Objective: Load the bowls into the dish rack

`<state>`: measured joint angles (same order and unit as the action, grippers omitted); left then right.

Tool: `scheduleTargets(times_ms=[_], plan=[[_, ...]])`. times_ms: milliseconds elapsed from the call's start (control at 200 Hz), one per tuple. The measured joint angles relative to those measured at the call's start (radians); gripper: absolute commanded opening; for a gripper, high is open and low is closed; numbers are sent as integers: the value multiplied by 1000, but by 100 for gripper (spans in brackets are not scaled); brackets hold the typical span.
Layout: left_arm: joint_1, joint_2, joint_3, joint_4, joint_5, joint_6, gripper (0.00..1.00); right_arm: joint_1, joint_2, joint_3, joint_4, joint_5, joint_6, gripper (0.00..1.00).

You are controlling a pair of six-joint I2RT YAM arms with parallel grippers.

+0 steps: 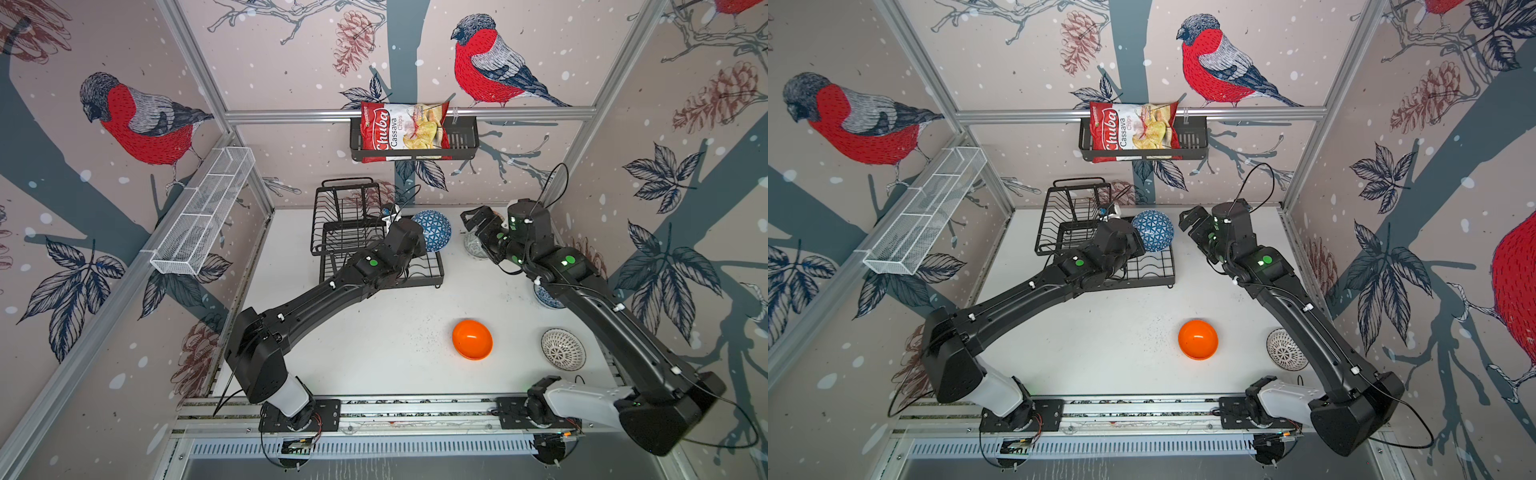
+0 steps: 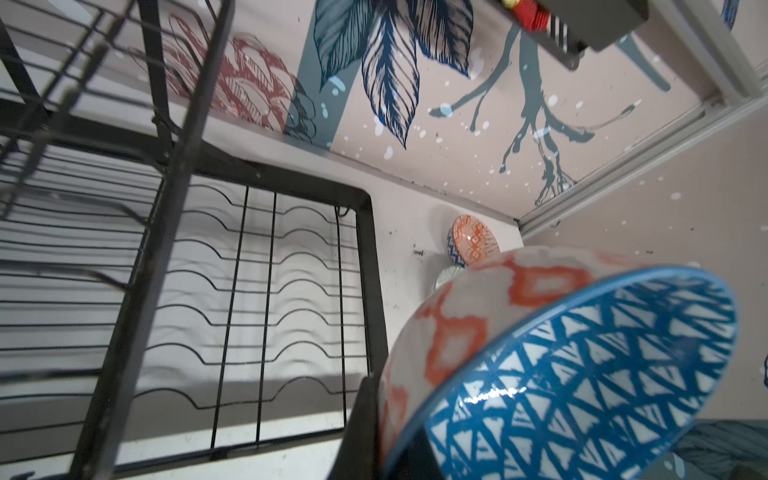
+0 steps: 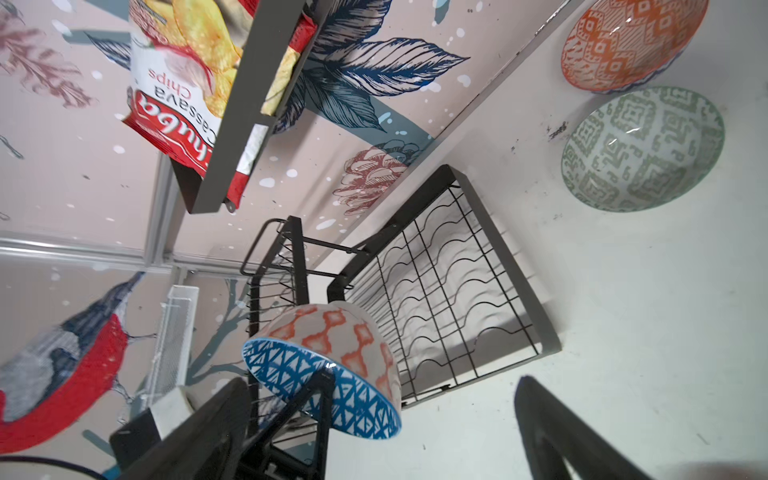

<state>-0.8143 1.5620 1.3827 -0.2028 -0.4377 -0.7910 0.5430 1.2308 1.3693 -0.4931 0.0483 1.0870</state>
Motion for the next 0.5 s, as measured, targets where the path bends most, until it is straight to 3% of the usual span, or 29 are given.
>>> scheduleTargets(times_ms=[245, 500], plan=[[1, -2, -28, 181, -147, 118, 0, 30, 38, 98, 83, -62, 170, 100], [0, 28, -33, 350, -201, 225, 0, 71, 101, 105, 167, -93, 338, 100]])
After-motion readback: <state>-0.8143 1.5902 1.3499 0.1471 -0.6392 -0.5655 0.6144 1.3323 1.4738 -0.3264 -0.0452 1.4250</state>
